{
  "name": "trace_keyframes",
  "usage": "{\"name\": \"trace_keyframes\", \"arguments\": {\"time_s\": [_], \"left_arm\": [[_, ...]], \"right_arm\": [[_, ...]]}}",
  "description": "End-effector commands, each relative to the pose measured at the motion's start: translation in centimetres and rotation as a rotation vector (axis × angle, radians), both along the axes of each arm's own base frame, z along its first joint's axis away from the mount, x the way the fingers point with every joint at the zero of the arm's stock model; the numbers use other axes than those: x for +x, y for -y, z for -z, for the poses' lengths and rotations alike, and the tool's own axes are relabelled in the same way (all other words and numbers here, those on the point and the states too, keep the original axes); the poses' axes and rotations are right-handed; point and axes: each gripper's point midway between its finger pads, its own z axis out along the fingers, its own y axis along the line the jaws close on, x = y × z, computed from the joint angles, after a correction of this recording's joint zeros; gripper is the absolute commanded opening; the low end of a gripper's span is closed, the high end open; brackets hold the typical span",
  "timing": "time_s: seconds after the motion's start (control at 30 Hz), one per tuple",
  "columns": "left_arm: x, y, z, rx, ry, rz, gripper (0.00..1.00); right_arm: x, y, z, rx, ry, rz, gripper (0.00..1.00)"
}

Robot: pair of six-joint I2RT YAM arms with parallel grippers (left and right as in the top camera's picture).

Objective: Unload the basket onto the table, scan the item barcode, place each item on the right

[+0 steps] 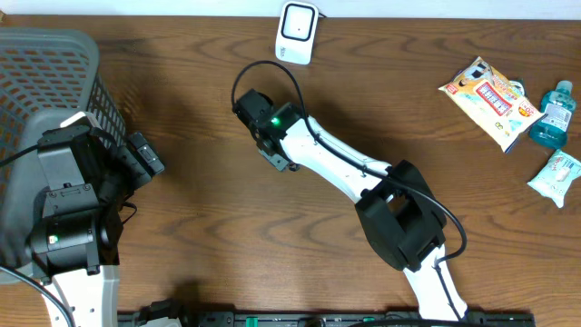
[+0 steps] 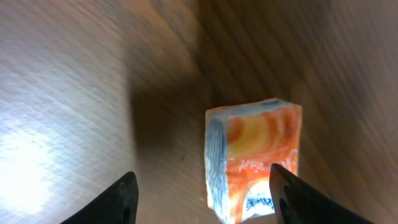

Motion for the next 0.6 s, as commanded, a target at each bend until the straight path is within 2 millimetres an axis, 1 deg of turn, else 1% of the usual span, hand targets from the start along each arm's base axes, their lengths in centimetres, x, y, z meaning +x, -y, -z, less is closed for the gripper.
{"name": "trace_keyframes", "arguments": {"time_s": [0.0,0.1,0.13,0.23,0.3,0.33,0.37,0.47,0.5,0.53,0.57], "left_arm": [[0.0,-0.4,-0.2,0.003,0.003,-0.021,0.98],[0.0,-0.4,-0.2,0.003,0.003,-0.021,0.98],[0.0,-0.4,-0.2,0.003,0.003,-0.021,0.98],[0.0,-0.4,-0.2,0.003,0.003,-0.021,0.98],[0.0,-0.4,-0.2,0.003,0.003,-0.021,0.98],[0.0,-0.4,-0.2,0.003,0.003,-0.021,0.98],[0.0,-0.4,-0.2,0.003,0.003,-0.021,0.98],[0.0,-0.4,-0.2,0.003,0.003,-0.021,0.98],[0.0,-0.4,-0.2,0.003,0.003,-0.021,0.98],[0.0,-0.4,-0.2,0.003,0.003,-0.021,0.98],[0.0,-0.4,-0.2,0.003,0.003,-0.021,0.98]], "right_arm": [[0.2,1.6,0.5,-0.028,0.025,0.019,0.62],[-0.1,2.0,1.8,-0.035,0.024,0.019,0.58],[-0.1,2.3,2.2,-0.044,0.033,0.022,0.55],[0.1,3.0,3.0,-0.07,0.064,0.032,0.51],[0.2,3.2,3.3,-0.075,0.077,0.035,0.49],[0.1,3.3,3.5,-0.075,0.077,0.035,0.46],[0.1,3.3,3.5,-0.075,0.075,0.034,0.4],[0.0,3.3,3.6,-0.075,0.074,0.035,0.17],[0.1,3.3,3.6,-0.074,0.076,0.035,0.08],[0.1,3.2,3.5,-0.066,0.081,0.045,0.02],[0.3,3.1,3.5,-0.055,0.089,0.06,0.01]]}}
